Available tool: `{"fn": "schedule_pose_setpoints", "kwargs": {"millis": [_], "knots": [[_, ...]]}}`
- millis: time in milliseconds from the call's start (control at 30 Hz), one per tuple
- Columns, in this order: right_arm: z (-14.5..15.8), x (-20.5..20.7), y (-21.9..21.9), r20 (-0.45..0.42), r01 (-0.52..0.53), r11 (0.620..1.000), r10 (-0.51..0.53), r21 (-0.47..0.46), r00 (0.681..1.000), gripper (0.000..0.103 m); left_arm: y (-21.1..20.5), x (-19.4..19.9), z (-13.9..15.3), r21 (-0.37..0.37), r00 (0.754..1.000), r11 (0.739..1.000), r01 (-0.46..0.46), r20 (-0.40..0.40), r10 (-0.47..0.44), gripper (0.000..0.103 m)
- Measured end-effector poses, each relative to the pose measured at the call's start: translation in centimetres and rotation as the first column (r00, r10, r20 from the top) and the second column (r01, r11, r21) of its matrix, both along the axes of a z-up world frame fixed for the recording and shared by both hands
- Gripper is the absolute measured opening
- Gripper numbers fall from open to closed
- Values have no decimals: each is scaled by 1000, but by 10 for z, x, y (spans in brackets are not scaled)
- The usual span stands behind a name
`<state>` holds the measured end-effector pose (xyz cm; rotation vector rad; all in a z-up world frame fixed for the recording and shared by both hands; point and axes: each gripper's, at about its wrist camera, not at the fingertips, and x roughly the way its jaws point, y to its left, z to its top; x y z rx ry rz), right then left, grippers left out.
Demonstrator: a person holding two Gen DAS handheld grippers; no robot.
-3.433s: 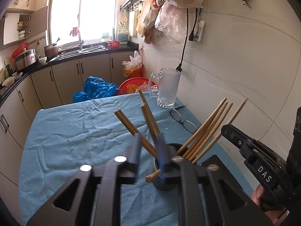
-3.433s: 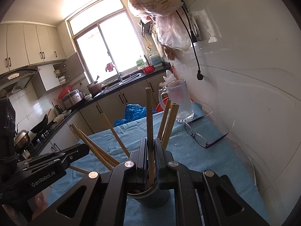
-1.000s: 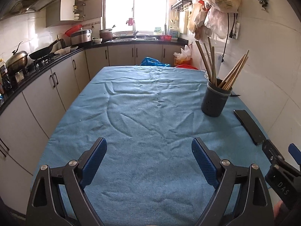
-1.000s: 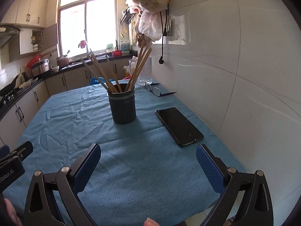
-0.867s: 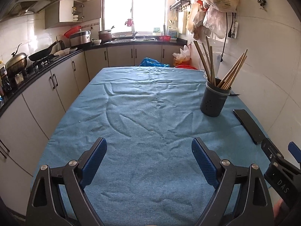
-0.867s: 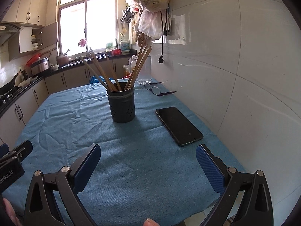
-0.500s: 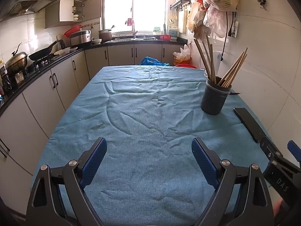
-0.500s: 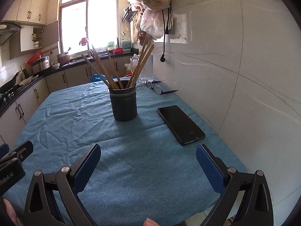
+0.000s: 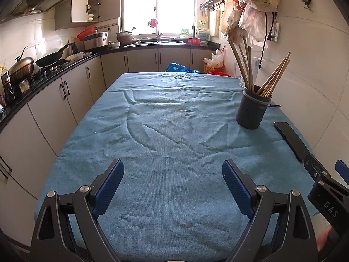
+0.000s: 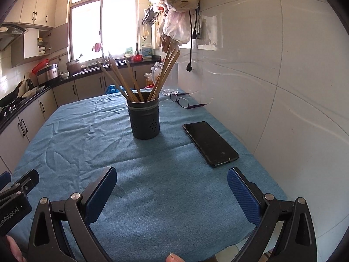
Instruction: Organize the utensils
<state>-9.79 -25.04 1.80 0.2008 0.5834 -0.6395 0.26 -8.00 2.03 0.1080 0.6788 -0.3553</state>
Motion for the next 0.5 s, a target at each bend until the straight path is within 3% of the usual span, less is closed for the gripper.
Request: {"fn": "schedule_pose_setpoints", "kwargs": {"millis": [500], "knots": [[-3, 2, 1, -12, -4, 1000, 4, 4, 1000, 103, 1, 1, -2, -1, 1000, 1000, -12, -5, 12, 91]]}}
